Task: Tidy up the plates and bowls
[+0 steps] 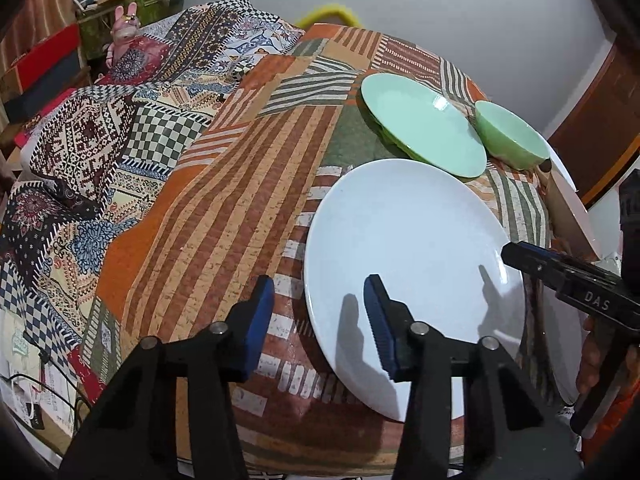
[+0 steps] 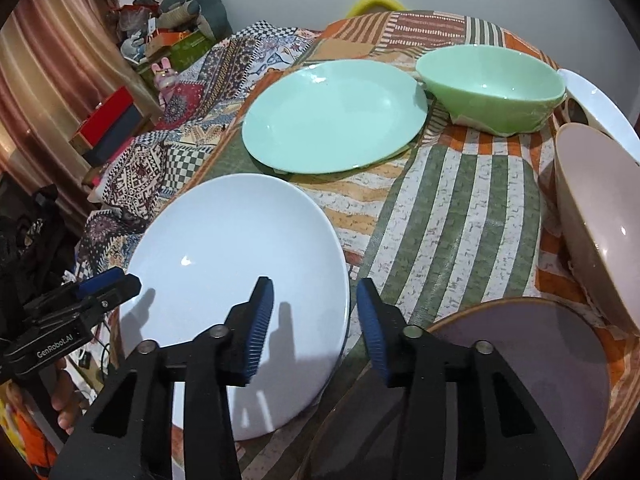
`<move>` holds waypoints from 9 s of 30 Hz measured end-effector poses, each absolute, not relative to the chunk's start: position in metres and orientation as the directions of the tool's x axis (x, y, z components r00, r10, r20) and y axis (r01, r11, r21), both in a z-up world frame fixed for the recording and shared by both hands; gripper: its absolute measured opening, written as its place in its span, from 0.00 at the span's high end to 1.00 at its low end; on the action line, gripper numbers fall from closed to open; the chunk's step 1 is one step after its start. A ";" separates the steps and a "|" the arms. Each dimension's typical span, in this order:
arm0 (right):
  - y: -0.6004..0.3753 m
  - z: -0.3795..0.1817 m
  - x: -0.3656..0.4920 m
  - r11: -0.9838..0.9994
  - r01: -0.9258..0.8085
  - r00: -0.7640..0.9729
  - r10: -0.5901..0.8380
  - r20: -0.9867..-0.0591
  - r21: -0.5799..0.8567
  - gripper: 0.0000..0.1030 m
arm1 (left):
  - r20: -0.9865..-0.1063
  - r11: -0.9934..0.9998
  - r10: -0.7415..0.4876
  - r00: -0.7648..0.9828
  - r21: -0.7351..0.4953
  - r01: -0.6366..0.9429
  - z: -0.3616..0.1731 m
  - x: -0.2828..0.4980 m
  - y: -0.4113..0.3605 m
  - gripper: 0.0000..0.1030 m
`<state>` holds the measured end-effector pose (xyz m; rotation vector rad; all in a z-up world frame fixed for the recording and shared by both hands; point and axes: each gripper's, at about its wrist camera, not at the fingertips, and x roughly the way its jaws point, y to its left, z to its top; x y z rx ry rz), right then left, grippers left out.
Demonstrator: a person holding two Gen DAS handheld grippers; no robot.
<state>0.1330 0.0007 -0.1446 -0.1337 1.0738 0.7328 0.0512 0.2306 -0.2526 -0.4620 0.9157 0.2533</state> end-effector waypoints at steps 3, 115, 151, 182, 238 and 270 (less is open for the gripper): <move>0.000 -0.148 0.136 0.768 -0.594 0.266 0.467 -0.843 0.238 0.65 | -0.811 0.869 0.008 0.585 -0.283 -0.405 -0.257 0.052 0.232 0.63; -0.206 -0.109 0.086 0.887 -0.298 0.452 0.456 -0.767 0.351 0.81 | -0.845 0.974 -0.167 0.509 -0.221 -0.047 -0.206 0.088 0.028 0.72; -0.207 -0.126 0.102 0.893 -0.263 0.432 0.447 -0.783 0.365 0.80 | -0.873 0.966 -0.182 0.453 -0.244 -0.082 -0.241 0.137 0.030 0.68; -0.171 -0.065 0.099 0.877 -0.414 0.537 0.453 -0.712 0.246 0.61 | -0.728 0.988 -0.014 0.686 -0.116 -0.102 -0.145 0.090 0.073 0.53; 0.033 -0.148 0.245 0.816 -0.536 0.283 0.417 -0.864 0.218 0.56 | -0.803 0.925 -0.038 0.595 -0.254 -0.283 -0.252 0.293 0.289 0.68; 0.035 -0.152 0.243 0.802 -0.560 0.252 0.402 -0.881 0.206 0.68 | -0.828 0.954 -0.099 0.553 -0.238 -0.185 -0.258 0.218 0.254 0.77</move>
